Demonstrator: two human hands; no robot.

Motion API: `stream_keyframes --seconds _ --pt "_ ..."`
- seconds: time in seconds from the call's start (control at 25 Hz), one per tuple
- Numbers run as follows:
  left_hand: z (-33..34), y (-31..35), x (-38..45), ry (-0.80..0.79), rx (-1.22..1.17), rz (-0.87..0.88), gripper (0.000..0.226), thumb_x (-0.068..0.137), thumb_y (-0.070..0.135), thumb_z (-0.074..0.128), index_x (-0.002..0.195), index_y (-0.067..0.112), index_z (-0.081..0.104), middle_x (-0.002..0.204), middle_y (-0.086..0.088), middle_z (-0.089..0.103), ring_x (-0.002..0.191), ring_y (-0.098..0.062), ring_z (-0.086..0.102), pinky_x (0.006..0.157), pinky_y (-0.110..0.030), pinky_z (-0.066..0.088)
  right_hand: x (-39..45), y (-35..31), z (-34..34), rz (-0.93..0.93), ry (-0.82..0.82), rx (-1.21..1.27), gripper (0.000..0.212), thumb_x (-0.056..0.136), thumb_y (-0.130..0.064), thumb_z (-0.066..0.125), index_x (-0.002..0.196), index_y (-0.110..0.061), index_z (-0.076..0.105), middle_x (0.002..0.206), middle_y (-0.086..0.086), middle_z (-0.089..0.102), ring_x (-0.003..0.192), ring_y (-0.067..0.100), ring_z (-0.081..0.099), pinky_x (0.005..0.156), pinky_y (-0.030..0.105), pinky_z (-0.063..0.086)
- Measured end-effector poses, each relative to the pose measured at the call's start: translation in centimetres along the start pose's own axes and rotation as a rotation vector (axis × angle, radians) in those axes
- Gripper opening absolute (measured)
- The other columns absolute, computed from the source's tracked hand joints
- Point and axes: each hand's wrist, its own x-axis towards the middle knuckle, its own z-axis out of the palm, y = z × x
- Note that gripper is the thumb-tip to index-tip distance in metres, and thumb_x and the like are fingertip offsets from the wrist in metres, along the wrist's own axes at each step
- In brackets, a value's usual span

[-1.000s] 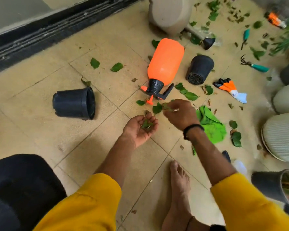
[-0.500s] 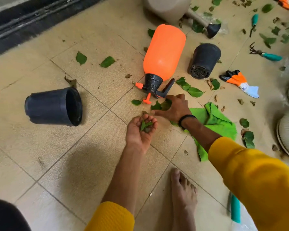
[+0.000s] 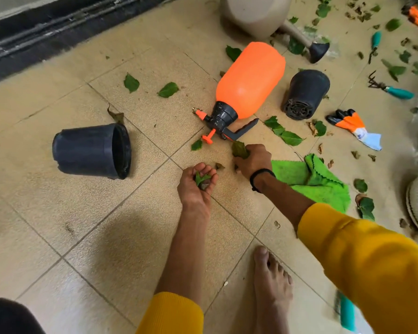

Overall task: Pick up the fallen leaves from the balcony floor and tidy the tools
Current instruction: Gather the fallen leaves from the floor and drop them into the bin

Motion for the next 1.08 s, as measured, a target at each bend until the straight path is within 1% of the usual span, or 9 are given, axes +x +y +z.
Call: stream_keyframes --seconds 0.12,0.24,0.4,0.56,0.6,0.72,0.84,0.96,1.08 --pt "0.8 -0.2 -0.1 0.020 -0.007 0.023 0.027 0.102 0.021 0.048 0.107 0.005 0.069 0.093 -0.011 0.073 0.080 -0.022 0.073 0.083 -0.035 0.061 -1.0 -1.5 -2.4 0.064 -0.249 0.162 0.020 0.083 -0.014 0.079 0.098 -0.004 0.071 0.086 0.012 0.077 0.071 0.018 0.076 0.074 0.035 0.062" --pt "1.1 0.1 0.2 -0.037 -0.049 -0.003 0.037 0.105 0.026 0.041 0.118 0.003 0.067 0.104 -0.014 0.072 0.091 -0.025 0.071 0.082 -0.037 0.059 -3.7 -3.9 -4.1 -0.131 -0.446 0.202 0.024 0.082 -0.014 0.082 0.097 0.002 0.071 0.087 0.014 0.077 0.077 0.021 0.076 0.083 0.048 0.061" --pt "1.5 0.5 -0.6 -0.209 -0.098 -0.127 0.043 0.106 0.036 0.036 0.112 0.008 0.069 0.105 -0.015 0.072 0.100 -0.029 0.069 0.086 -0.040 0.056 -7.7 -7.5 -6.1 -0.463 -0.493 -0.296 0.043 0.074 -0.042 0.085 0.112 -0.026 0.071 0.100 -0.007 0.071 0.088 0.014 0.069 0.074 0.031 0.057" --pt "1.4 0.6 -0.9 -0.268 -0.242 -0.160 0.039 0.104 0.030 0.040 0.105 0.003 0.068 0.102 -0.018 0.070 0.087 -0.030 0.070 0.096 -0.045 0.052 -4.7 -7.7 -10.4 -0.207 -0.554 0.050 0.044 0.074 -0.030 0.088 0.109 -0.012 0.067 0.093 0.009 0.075 0.075 0.022 0.076 0.066 0.040 0.063" --pt "1.3 0.7 -0.9 -0.291 -0.298 -0.167 0.037 0.102 0.029 0.041 0.108 0.003 0.067 0.103 -0.019 0.067 0.087 -0.031 0.067 0.096 -0.045 0.051 -3.2 -6.6 -11.0 -0.146 -0.537 0.033 0.047 0.074 -0.027 0.088 0.110 -0.009 0.066 0.091 0.013 0.076 0.073 0.023 0.076 0.066 0.041 0.063" --pt "0.8 1.0 -0.8 -0.303 -0.427 -0.179 0.035 0.099 0.026 0.041 0.112 0.003 0.064 0.104 -0.020 0.066 0.093 -0.032 0.064 0.095 -0.045 0.053 -1.2 -1.6 -10.9 -0.036 -0.527 -0.438 0.077 0.067 -0.034 0.093 0.131 -0.018 0.052 0.109 0.007 0.072 0.064 0.021 0.074 0.060 0.034 0.061" --pt "0.4 1.9 -0.7 -0.279 -0.474 -0.151 0.036 0.097 0.024 0.042 0.115 0.003 0.066 0.108 -0.020 0.068 0.097 -0.032 0.067 0.096 -0.045 0.055 -1.4 3.1 -7.7 -0.085 -0.519 -0.636 0.095 0.063 -0.046 0.092 0.140 -0.028 0.038 0.124 0.007 0.054 0.080 0.024 0.068 0.064 0.035 0.058" --pt "0.1 2.5 -0.5 -0.267 -0.493 -0.142 0.037 0.098 0.024 0.042 0.115 0.003 0.067 0.109 -0.021 0.068 0.100 -0.032 0.067 0.096 -0.046 0.056 -1.2 4.8 -5.0 -0.275 -0.314 -0.554 0.065 0.072 -0.038 0.087 0.125 -0.017 0.055 0.116 0.014 0.059 0.099 0.034 0.060 0.080 0.037 0.050" --pt "0.0 2.5 -1.0 -0.226 -0.459 -0.129 0.035 0.094 0.024 0.045 0.112 0.004 0.068 0.109 -0.020 0.067 0.099 -0.032 0.066 0.099 -0.046 0.054 -1.6 3.7 -4.3 -0.295 -0.279 -0.421 0.027 0.081 -0.019 0.080 0.105 -0.013 0.070 0.105 0.012 0.070 0.098 0.031 0.067 0.082 0.034 0.053"
